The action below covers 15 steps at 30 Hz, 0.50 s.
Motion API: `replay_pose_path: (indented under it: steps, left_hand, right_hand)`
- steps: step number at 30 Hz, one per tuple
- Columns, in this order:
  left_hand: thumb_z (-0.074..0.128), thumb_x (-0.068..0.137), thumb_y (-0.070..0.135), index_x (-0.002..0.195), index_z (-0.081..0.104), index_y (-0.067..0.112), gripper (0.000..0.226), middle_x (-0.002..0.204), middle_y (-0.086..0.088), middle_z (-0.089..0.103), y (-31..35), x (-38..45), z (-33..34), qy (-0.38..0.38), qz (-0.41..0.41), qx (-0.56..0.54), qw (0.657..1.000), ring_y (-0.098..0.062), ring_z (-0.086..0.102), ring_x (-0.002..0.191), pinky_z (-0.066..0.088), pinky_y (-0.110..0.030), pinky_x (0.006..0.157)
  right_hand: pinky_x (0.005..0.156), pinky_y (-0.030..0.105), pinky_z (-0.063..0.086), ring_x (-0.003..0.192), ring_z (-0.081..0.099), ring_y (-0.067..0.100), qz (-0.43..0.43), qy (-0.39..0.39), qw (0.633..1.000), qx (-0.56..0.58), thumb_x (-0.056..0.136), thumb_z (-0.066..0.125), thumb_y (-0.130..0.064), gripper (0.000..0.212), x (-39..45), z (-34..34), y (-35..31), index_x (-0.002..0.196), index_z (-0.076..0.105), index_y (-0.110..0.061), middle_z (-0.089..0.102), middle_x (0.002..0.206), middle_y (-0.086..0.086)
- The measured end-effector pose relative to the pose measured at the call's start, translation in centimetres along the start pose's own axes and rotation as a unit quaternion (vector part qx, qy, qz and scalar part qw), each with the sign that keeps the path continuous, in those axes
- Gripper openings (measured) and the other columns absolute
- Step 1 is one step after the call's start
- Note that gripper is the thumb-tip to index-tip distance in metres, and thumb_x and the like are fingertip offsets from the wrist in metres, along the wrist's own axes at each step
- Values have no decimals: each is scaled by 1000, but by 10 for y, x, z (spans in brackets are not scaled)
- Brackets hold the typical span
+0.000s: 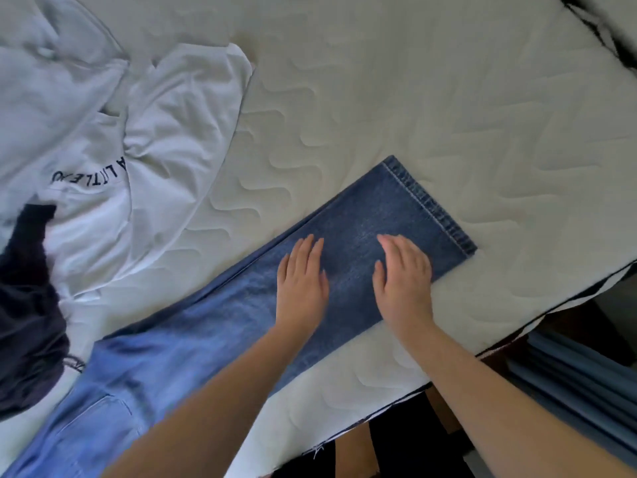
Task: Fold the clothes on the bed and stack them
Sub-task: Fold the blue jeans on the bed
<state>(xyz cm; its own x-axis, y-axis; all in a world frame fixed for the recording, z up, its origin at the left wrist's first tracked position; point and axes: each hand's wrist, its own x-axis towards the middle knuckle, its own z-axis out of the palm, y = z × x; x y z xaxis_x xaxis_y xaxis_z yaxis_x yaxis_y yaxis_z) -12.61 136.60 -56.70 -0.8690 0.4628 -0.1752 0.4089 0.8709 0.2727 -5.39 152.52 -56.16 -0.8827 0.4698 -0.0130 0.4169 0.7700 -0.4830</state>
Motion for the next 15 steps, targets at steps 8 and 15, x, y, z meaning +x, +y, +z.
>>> replay_pose_path:
  steps: [8, 15]
  left_hand:
    - [34, 100, 37, 154, 24, 15, 59, 161, -8, 21, -94, -111, 12, -65, -97, 72, 991, -24, 22, 148, 19, -46, 119]
    - [14, 101, 58, 157, 0, 27, 65, 164, -1, -5, -167, -155, 26, -97, -131, 98, 982, -19, -1, 151, 4, -49, 121]
  right_hand:
    - [121, 47, 9, 148, 18, 22, -208, -247, 932, -165, 100, 37, -49, 65, -31, 72, -57, 155, 20, -21, 15, 162, 3]
    - [117, 54, 0, 150, 4, 21, -105, -200, 947, -230, 87, 17, -78, 83, -12, 75, -32, 155, 5, -30, 1, 164, 3]
